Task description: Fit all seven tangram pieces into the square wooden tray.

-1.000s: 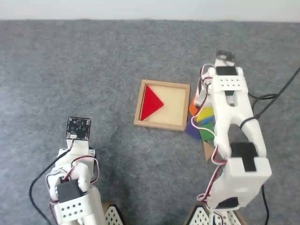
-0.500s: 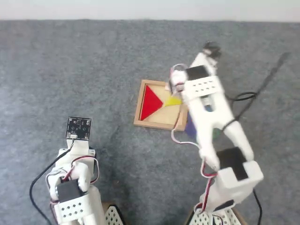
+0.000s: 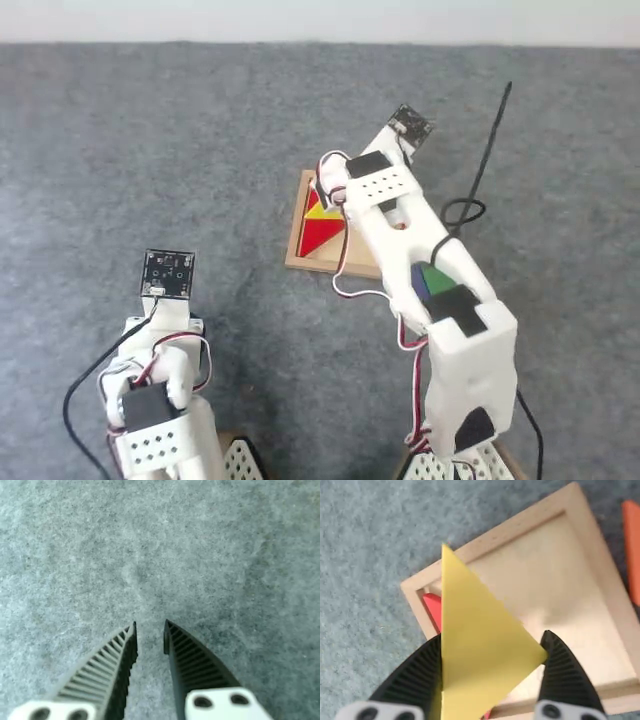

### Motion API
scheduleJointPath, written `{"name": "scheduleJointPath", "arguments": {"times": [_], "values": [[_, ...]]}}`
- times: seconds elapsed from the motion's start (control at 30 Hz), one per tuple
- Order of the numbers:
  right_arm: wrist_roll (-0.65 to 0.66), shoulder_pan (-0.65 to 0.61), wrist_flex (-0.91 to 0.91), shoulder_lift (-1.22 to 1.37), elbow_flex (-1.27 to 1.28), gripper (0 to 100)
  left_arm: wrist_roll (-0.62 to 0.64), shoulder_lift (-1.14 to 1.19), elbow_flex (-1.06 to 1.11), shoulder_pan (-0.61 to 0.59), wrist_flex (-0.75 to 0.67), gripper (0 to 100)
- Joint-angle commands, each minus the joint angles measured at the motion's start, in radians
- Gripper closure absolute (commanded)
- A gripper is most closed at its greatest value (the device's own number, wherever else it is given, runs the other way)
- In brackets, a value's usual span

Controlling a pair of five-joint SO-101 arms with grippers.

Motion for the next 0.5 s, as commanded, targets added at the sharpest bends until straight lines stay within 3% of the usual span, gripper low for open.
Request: {"name": "scheduleJointPath", "arguments": {"times": [0.0, 0.37, 0.47], "values": [[-0.025, 0.002, -0.01, -0.002, -0.066, 74.0, -0.009, -0.012, -0.007, -0.005, 0.006, 91], [-0.012, -0.008, -0.001, -0.001, -0.089, 64.5, -0.009, -0.012, -0.007, -0.005, 0.006, 91], [0.077, -0.008, 0.097, -0.001, -0.184, 64.7, -0.009, -0.012, -0.007, -0.005, 0.006, 91]]}}
